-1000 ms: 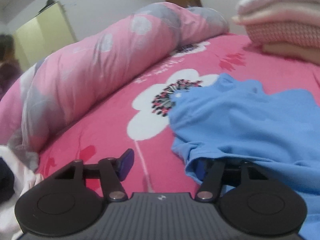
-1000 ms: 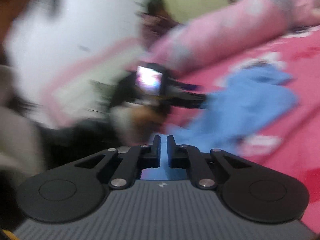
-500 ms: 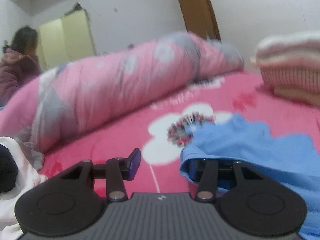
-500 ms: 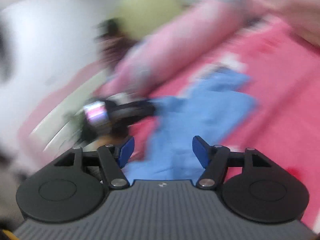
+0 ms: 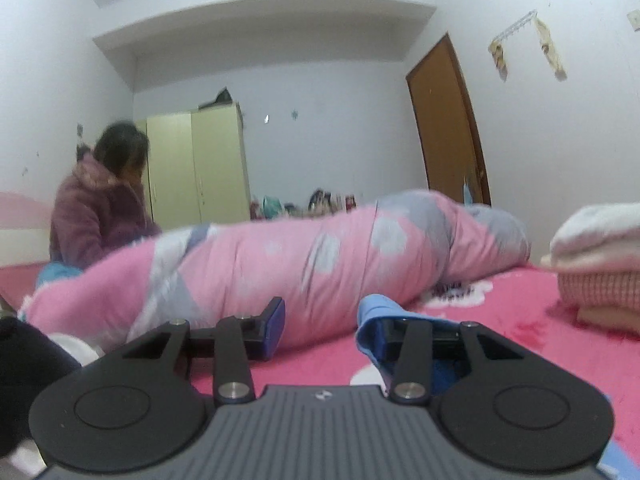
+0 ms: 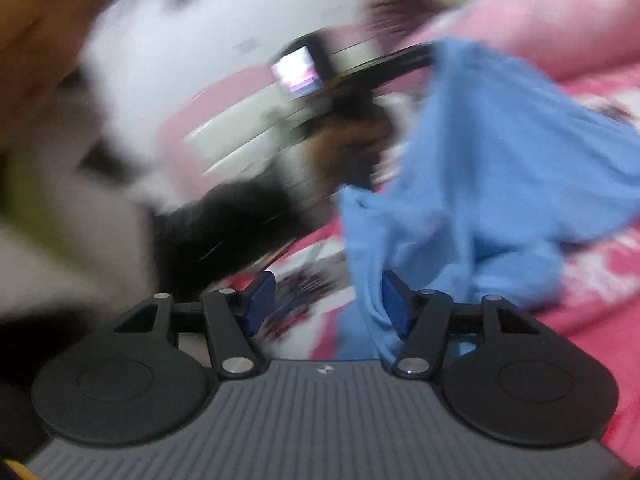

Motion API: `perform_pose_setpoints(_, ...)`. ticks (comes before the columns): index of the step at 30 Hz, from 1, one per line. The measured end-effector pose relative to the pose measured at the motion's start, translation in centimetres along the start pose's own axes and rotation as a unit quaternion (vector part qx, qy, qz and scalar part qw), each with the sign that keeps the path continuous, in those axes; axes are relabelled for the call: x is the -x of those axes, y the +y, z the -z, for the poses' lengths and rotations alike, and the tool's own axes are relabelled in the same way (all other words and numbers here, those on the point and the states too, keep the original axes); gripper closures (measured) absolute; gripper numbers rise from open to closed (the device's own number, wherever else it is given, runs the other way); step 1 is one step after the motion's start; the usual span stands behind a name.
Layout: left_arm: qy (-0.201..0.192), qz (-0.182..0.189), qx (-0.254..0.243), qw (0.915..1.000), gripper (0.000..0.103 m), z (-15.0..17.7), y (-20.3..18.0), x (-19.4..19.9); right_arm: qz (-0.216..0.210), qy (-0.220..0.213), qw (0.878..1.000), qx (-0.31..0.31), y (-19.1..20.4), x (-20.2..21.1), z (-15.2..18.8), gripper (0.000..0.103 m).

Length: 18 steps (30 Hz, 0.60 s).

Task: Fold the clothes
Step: 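Lift the blue shirt high with both grippers and shake it out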

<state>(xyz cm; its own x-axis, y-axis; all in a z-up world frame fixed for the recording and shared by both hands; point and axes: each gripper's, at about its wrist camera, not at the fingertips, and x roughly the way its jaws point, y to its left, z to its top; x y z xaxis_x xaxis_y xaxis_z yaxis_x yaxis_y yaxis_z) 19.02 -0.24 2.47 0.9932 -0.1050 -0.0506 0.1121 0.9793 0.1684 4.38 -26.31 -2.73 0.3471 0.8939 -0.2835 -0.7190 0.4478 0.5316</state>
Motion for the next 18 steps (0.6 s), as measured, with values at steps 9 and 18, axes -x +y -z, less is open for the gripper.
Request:
perform_pose_setpoints(9,-0.033,-0.007,0.002,0.9994,0.059,-2.4,0.5,3.0,0.057,-0.028,0.998,0.013,0.2,0.5,-1.1,0.040)
perform_pose_setpoints(18,-0.053,-0.026,-0.003,0.9983,0.059,-3.9,1.6,5.2,0.141,-0.013,0.990,-0.004,-2.5,-5.8,-1.0,0.062)
